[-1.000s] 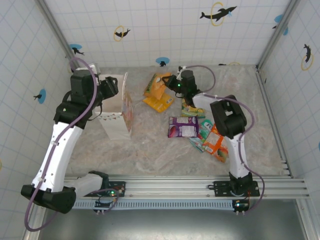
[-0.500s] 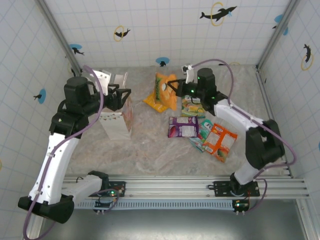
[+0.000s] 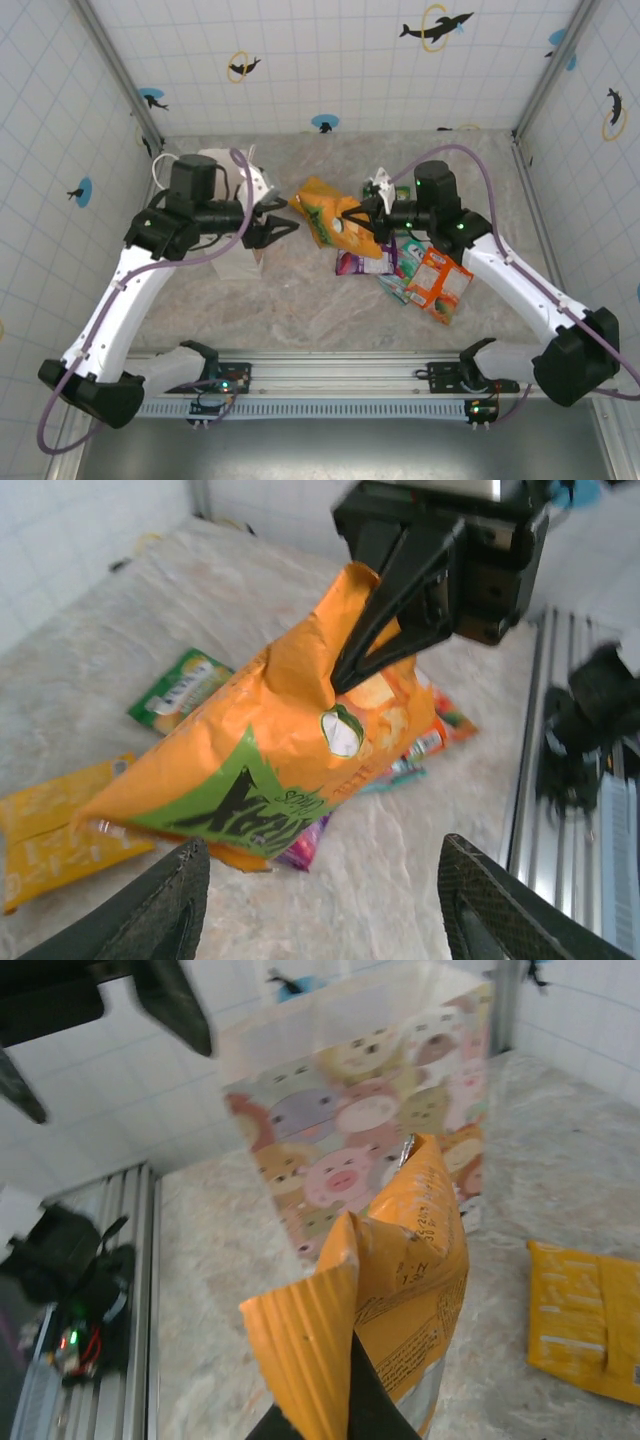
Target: Place the snacks into the paper bag
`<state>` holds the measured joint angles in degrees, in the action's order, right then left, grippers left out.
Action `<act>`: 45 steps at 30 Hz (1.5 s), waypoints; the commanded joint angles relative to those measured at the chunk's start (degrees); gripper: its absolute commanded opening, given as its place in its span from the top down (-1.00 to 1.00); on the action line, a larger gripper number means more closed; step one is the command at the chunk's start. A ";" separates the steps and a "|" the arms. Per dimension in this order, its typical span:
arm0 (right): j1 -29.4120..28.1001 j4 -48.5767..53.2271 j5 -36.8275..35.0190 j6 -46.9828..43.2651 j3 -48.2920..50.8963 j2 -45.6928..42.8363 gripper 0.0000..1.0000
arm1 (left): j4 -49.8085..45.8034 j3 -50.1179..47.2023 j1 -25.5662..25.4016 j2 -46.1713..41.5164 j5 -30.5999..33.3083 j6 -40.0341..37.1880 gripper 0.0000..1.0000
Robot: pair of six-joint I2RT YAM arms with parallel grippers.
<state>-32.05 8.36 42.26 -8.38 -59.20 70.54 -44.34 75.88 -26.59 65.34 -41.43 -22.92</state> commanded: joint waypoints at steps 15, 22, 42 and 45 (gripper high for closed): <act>-4.65 15.42 11.57 -19.58 -3.12 -1.60 1.00 | -7.47 1.99 -13.79 8.01 11.80 -15.76 -0.57; -3.48 7.36 13.51 -15.09 1.01 -4.47 1.00 | -7.87 0.54 -15.75 9.26 9.79 -16.70 -0.45; 0.40 -5.66 14.77 -7.60 7.42 -8.49 0.80 | -3.88 -3.42 -15.77 4.15 9.83 -10.92 0.79; 0.90 -10.60 11.28 -4.15 9.50 -10.34 0.46 | -2.42 -2.91 -15.77 3.70 11.00 -7.95 0.89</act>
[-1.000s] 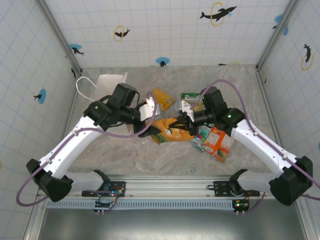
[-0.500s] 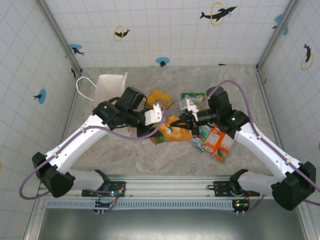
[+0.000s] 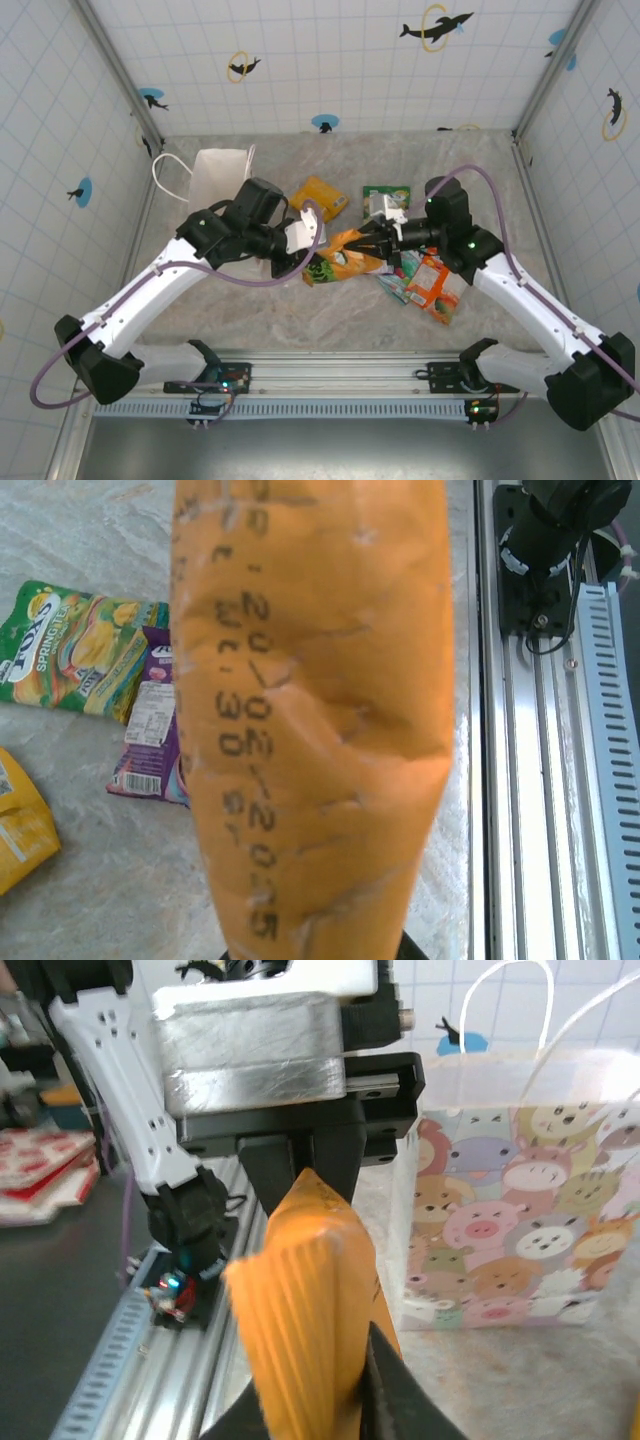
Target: Place the snacks into the paper bag
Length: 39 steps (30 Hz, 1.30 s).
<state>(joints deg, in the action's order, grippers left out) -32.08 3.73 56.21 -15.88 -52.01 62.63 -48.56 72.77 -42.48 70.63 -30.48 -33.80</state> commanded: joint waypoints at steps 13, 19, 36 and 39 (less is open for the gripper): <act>5.44 -21.63 -30.26 21.31 14.63 -14.81 -0.21 | 9.73 14.76 0.16 0.36 16.27 27.21 0.91; 5.35 -24.23 -30.80 27.26 17.48 -14.56 -0.14 | 17.13 18.37 0.20 0.25 30.85 32.04 0.90; 3.56 -24.03 -31.35 30.20 20.05 -14.10 -0.08 | 8.17 33.47 15.06 5.62 54.03 32.84 0.92; 3.37 -23.54 -31.50 30.55 20.41 -14.08 -0.08 | 1.23 33.39 20.18 5.82 51.28 35.55 0.91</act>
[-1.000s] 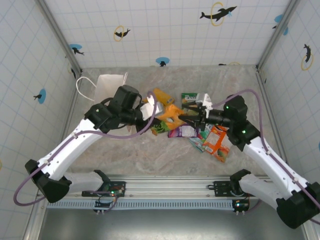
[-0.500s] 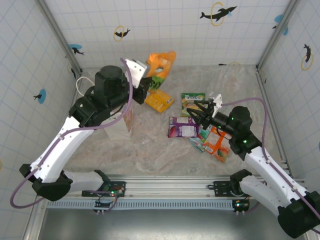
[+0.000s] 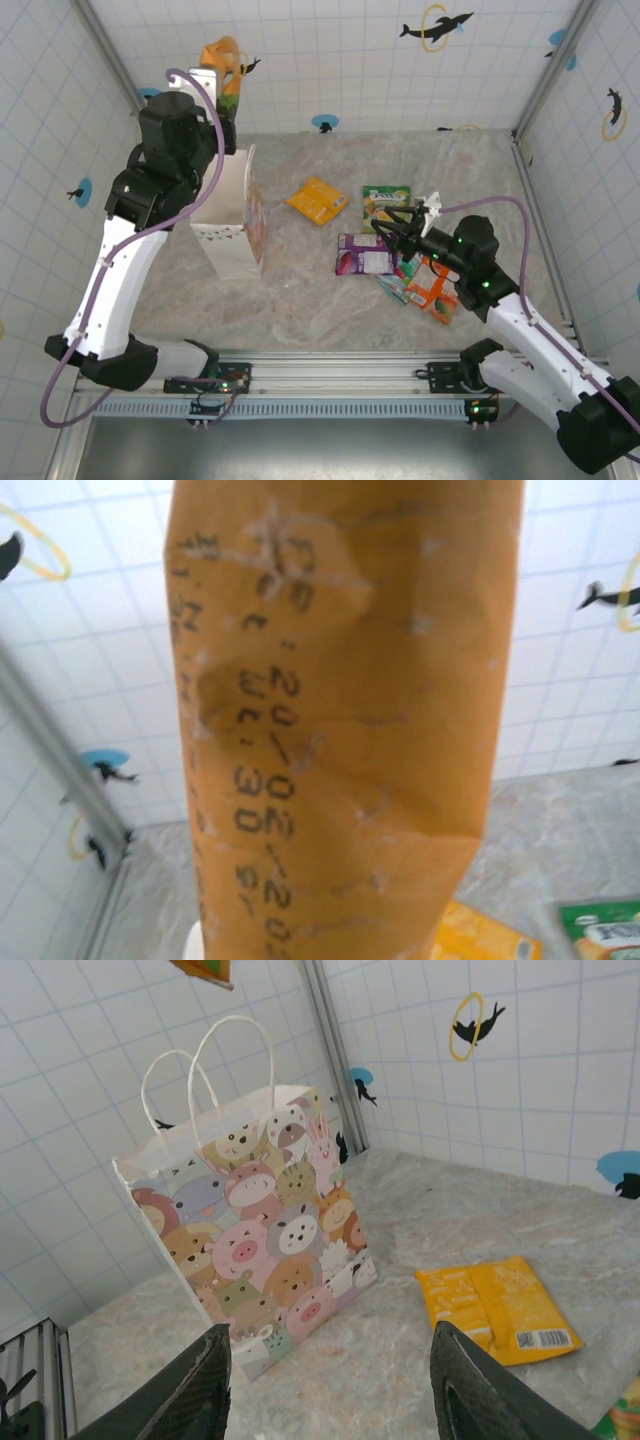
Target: Place the snacks into the paper bag
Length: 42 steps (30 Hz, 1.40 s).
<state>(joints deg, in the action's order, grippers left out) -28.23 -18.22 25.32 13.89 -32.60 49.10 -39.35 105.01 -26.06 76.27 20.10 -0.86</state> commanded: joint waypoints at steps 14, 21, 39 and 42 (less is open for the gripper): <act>-1.64 -0.05 1.76 2.13 0.23 2.26 -0.04 | -28.14 -3.70 7.00 2.48 -8.69 15.36 0.90; -2.53 0.12 0.34 2.68 0.30 2.37 -0.04 | -32.03 -3.88 7.44 6.58 -11.58 19.92 0.86; -3.85 2.05 -2.64 5.23 1.33 2.06 -0.04 | -29.60 -3.33 7.69 11.67 -12.19 21.75 0.74; -3.81 2.05 -2.73 5.16 1.16 2.29 -0.04 | -29.88 -2.65 7.72 10.83 -12.28 22.00 0.84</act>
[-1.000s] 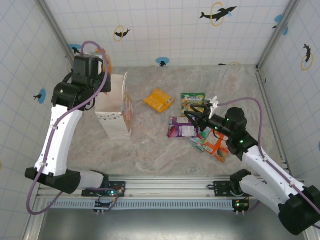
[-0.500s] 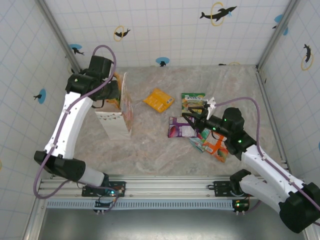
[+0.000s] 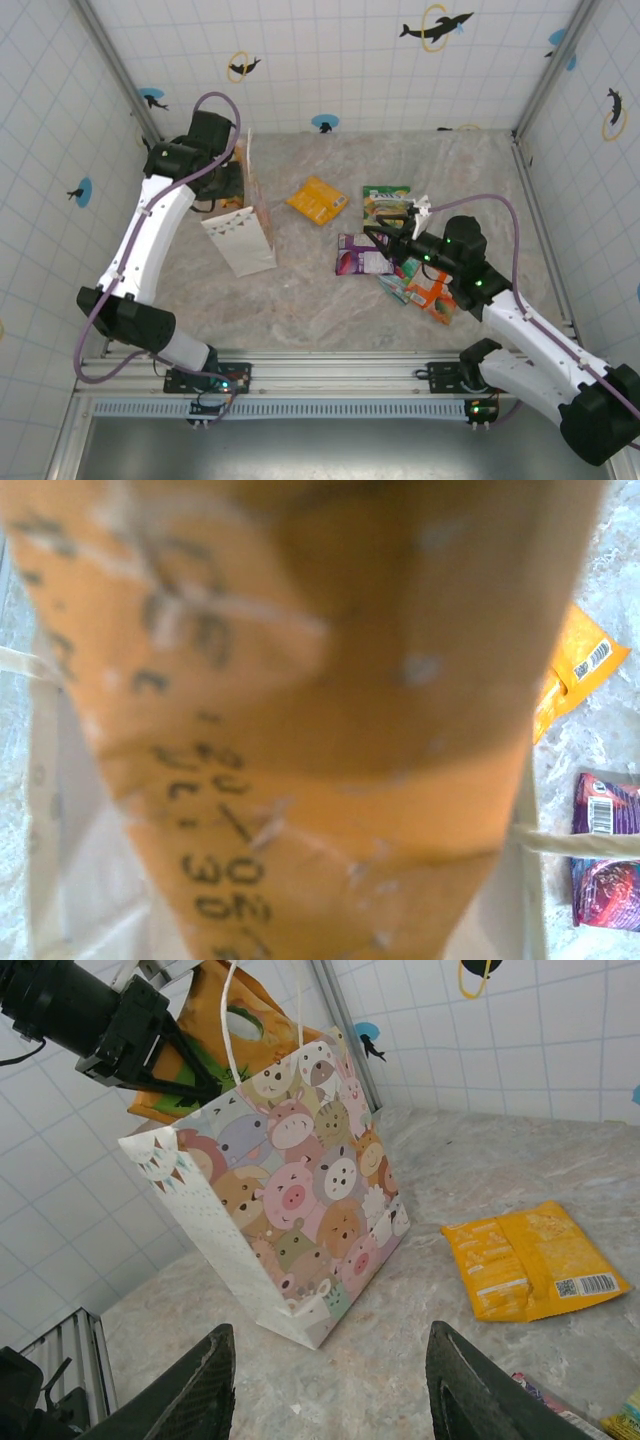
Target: Place the snacks into the paper bag
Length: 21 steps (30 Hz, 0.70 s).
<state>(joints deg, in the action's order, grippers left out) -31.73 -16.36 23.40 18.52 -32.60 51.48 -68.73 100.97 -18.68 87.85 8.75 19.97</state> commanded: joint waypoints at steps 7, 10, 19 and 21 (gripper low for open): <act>-0.43 0.19 0.05 0.19 0.21 1.52 -0.04 | -1.09 4.22 0.37 -2.95 -3.50 3.20 0.95; -0.53 0.05 0.31 0.27 0.06 1.92 -0.04 | -4.13 5.82 0.31 -2.60 -4.01 4.32 0.95; -0.88 -0.34 0.71 0.44 0.49 2.09 -0.04 | -6.78 2.59 0.31 -3.39 -4.78 7.11 0.94; -0.97 -0.42 0.59 0.46 0.66 1.80 -0.04 | -6.73 1.35 0.32 -2.58 -4.80 7.17 0.93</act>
<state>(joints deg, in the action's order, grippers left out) -32.29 -16.38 23.77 18.63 -32.60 53.45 -73.41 103.98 -18.68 84.62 4.89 25.63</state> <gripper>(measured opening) 0.519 0.041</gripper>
